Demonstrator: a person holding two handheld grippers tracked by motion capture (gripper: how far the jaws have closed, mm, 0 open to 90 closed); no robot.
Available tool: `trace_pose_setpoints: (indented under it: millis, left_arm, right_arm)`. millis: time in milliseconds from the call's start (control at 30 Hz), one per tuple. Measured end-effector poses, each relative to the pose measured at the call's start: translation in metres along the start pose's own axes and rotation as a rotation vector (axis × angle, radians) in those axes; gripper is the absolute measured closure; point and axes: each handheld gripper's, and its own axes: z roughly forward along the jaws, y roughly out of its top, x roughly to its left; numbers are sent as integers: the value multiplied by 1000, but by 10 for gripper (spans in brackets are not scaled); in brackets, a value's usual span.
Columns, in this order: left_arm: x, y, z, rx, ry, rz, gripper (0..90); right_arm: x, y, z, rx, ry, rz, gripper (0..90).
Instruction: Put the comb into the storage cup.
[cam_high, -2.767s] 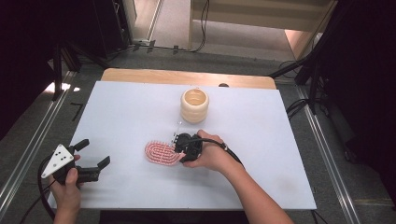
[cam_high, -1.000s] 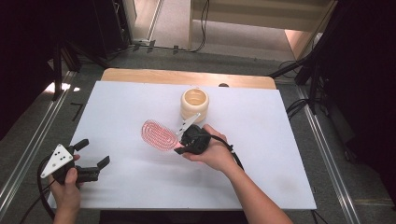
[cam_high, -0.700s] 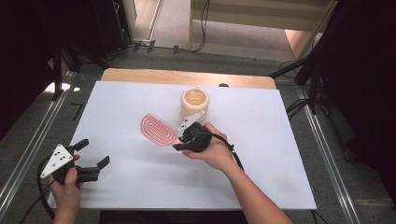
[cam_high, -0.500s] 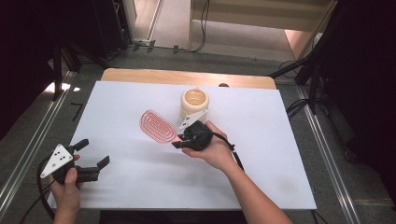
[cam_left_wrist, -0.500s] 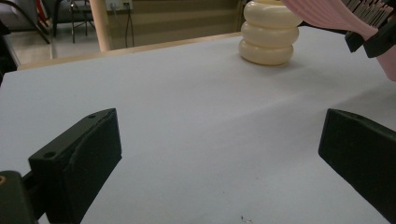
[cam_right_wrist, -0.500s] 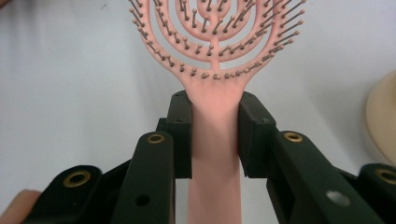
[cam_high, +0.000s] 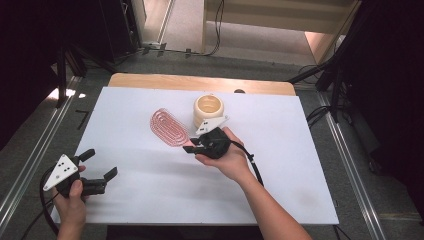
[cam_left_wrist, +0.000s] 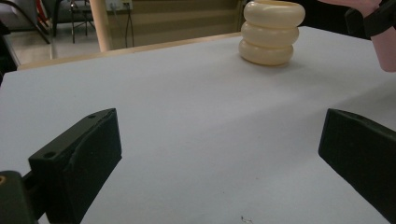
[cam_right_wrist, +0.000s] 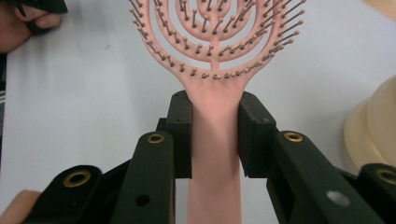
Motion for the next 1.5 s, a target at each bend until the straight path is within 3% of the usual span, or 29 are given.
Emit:
trace_pose_setpoints:
  millis: [267,833,1500]
  left_arm:
    - [0,0,0,1,0,0,0]
    - [0,0,0,-2,-1,-1,0]
    - [0,0,0,-1,-2,1,0]
  right_arm:
    - [0,1,-3,-59,-4,10,678]
    - [-3,5,-15,-236,-64,50,678]
    - [-10,5,-22,-376,-98,70,678]
